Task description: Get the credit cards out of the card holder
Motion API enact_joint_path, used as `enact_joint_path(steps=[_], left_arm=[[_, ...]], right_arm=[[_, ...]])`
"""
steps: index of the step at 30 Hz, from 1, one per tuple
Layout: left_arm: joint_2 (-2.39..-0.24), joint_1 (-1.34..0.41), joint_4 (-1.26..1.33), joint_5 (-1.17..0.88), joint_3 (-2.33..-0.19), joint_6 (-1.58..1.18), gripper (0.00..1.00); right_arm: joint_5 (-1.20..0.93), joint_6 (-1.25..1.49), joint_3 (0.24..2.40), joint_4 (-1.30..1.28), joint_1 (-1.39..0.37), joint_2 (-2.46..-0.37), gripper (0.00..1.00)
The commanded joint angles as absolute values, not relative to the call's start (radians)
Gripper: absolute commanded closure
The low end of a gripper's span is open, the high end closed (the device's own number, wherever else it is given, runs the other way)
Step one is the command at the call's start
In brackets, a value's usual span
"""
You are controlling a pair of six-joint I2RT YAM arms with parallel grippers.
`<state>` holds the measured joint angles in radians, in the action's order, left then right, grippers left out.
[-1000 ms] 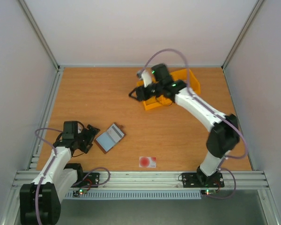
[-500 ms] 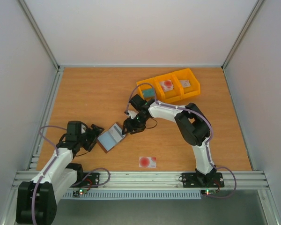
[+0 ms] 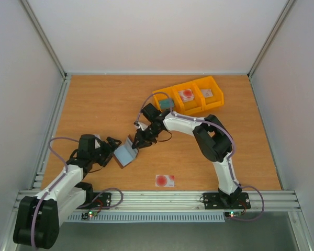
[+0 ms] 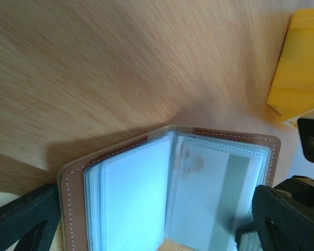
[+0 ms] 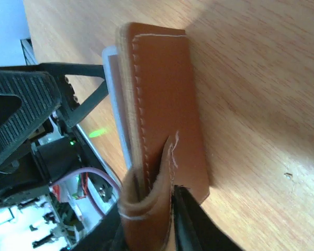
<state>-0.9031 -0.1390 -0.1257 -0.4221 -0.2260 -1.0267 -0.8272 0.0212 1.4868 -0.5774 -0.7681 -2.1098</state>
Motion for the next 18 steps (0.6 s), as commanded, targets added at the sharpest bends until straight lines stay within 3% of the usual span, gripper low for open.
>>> enact_joint_path(steps=[1, 4, 14, 18], left_arm=[[-0.9, -0.145, -0.048, -0.432, -0.212, -1.046, 0.01], [-0.886, -0.146, -0.026, -0.438, -0.213, -1.051, 0.01], [-0.831, -0.144, 0.098, -0.513, -0.23, -1.082, 0.01], [-0.797, -0.146, 0.328, -0.67, -0.264, -1.085, 0.01]], right_arm=[[-0.833, 0.065, 1.461, -0.52, -0.783, -2.09, 0.87], [-0.768, 0.033, 1.458, -0.564, -0.765, -2.051, 0.99], [-0.892, -0.077, 1.37, -0.514, -0.664, -1.751, 0.99], [-0.92, -0.102, 1.346, -0.513, -0.616, -1.61, 0.99]])
